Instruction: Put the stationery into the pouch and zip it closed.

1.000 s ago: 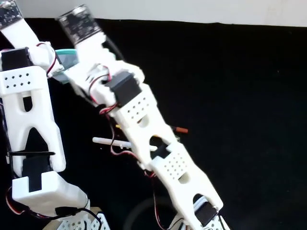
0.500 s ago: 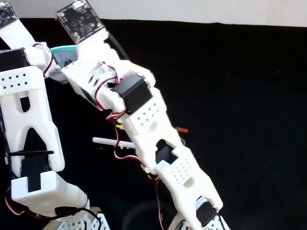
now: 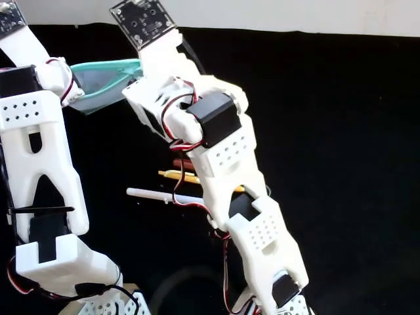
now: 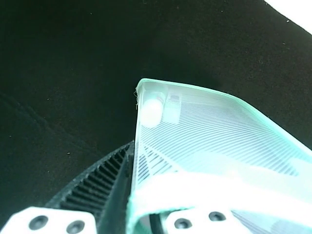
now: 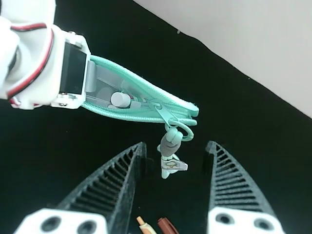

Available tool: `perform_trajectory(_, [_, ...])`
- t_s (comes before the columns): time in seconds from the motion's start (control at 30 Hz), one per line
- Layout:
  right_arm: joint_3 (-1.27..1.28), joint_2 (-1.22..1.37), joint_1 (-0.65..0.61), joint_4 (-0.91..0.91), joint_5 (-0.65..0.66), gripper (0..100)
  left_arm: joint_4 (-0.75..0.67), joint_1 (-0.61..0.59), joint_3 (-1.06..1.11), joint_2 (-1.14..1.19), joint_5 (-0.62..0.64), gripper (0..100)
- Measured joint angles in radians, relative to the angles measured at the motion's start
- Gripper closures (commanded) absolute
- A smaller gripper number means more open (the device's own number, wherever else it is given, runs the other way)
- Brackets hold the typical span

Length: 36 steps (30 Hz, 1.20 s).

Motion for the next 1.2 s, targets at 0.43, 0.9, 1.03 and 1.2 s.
perform_trajectory(0.43, [0.012, -0.02, 0.0, 0.0, 0.031, 83.3, 0.0, 0.0, 0.0, 0.0, 0.0, 99])
perform_trajectory(0.9, [0.845, -0.44, -0.092, 0.0, 0.181, 83.4, 0.0, 0.0, 0.0, 0.0, 0.0, 99])
perform_trajectory(1.03, [0.976, -0.445, -0.1, -0.006, 0.19, 83.6, 0.0, 0.0, 0.0, 0.0, 0.0, 99])
perform_trajectory(1.2, [1.109, -0.445, -0.101, -0.057, 0.227, 83.6, 0.0, 0.0, 0.0, 0.0, 0.0, 99])
